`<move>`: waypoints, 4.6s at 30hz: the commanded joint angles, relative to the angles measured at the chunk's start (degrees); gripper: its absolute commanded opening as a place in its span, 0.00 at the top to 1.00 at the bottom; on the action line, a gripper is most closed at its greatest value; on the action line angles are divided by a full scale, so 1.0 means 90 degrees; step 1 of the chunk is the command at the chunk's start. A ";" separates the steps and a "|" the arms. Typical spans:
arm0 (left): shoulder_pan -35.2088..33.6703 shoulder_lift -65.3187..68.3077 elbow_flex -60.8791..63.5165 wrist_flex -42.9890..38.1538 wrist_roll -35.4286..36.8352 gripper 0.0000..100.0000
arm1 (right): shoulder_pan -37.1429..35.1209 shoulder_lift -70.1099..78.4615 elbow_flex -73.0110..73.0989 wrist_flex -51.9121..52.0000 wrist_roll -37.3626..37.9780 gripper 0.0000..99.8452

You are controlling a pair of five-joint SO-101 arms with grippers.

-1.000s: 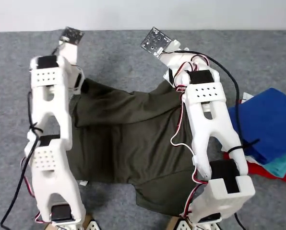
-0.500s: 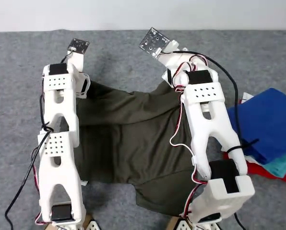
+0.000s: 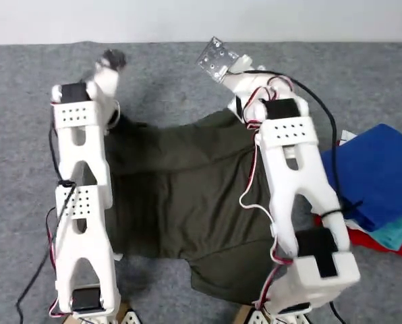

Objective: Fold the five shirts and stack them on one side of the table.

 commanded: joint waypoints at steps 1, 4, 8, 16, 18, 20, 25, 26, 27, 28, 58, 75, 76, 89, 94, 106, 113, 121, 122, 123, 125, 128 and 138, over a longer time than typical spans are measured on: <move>-0.0088 -0.1182 -0.1167 0.0147 0.0293 1.00 | 0.0005 -0.0933 -0.0176 0.0024 0.0049 0.99; -0.0068 -0.2002 -0.0982 0.0156 0.0567 1.00 | 0.0015 -0.1460 -0.0166 0.0024 0.0049 0.99; -0.0147 -0.2891 -0.0982 0.0156 0.1065 1.00 | 0.0015 -0.2271 -0.0166 0.0024 0.0049 0.99; -0.0176 -0.4005 -0.0777 0.0166 0.1153 1.00 | 0.0024 -0.3805 -0.0137 0.0044 0.0068 0.99; -0.0264 -0.4054 -0.0435 0.0176 0.1035 1.00 | 0.0024 -0.3941 -0.0137 0.0161 0.0078 0.99; -0.0361 -0.4054 -0.0054 0.0176 0.0840 1.00 | -0.0005 -0.4039 -0.0137 0.0278 0.0215 0.99; -0.0488 -0.4337 0.0513 0.0186 0.0762 1.00 | 0.0015 -0.4244 -0.0156 0.0386 0.0332 0.99; -0.0459 -0.4513 0.0698 0.0186 0.0752 1.00 | 0.0015 -0.4293 -0.0147 0.0386 0.0332 0.99; -0.0430 -0.4698 0.0933 0.0186 0.0752 1.00 | 0.0015 -0.4322 -0.0147 0.0396 0.0332 0.99; -0.0410 -0.4894 0.1245 0.0186 0.0703 1.00 | 0.0015 -0.4342 -0.0147 0.0396 0.0332 0.99; -0.0840 -0.7766 0.2271 -0.0479 -0.0215 1.00 | 0.0142 -0.5465 -0.0801 -0.0249 0.1416 0.99; -0.1328 -0.9807 0.5368 0.0147 -0.0234 0.90 | 0.0122 -0.5534 -0.0772 0.0337 0.1416 0.99; -0.1328 -0.9875 0.5514 0.0147 -0.0303 0.94 | 0.0122 -0.5534 -0.0772 0.0337 0.1416 0.99; -0.1026 -0.9934 0.6295 0.0166 -0.0596 0.99 | 0.0122 -0.5514 -0.0752 0.0601 0.1416 0.99; -0.0244 -0.9905 0.7888 0.0166 -0.0596 0.87 | 0.0142 -0.5553 -0.0752 0.1021 0.1416 0.99; 0.0068 -0.9915 1.0388 -0.1133 -0.0596 0.92 | 0.0122 -0.5416 -0.0537 0.1998 0.1416 0.99; -0.1846 -0.9944 1.0369 -0.1885 -0.0596 0.99 | -0.1079 -0.4996 -0.0527 0.0904 0.2081 0.99; -0.3722 -0.9944 1.0369 -0.1973 -0.0635 0.99 | -0.2779 -0.3678 -0.0557 -0.3482 0.4210 0.99; -0.3868 -0.9944 1.0369 -0.1973 -0.0645 0.99 | -0.2935 -0.3453 -0.0557 -0.4107 0.4444 0.99; -0.3985 -0.9944 1.0369 -0.1973 -0.0645 0.99 | -0.3082 -0.3238 -0.0567 -0.4694 0.4630 0.99; -0.4171 -0.9944 1.0369 -0.1973 -0.0772 0.99 | -0.3248 -0.2779 -0.0723 -0.5553 0.4835 0.99; -0.4337 -0.9944 1.0369 -0.1973 -0.0938 0.99 | -0.3219 -0.2164 -0.1055 -0.5885 0.4816 0.99; -0.3810 -0.9954 1.0398 -0.1934 -0.0928 0.99 | -0.0825 -0.1216 0.0733 -0.5866 0.4806 0.99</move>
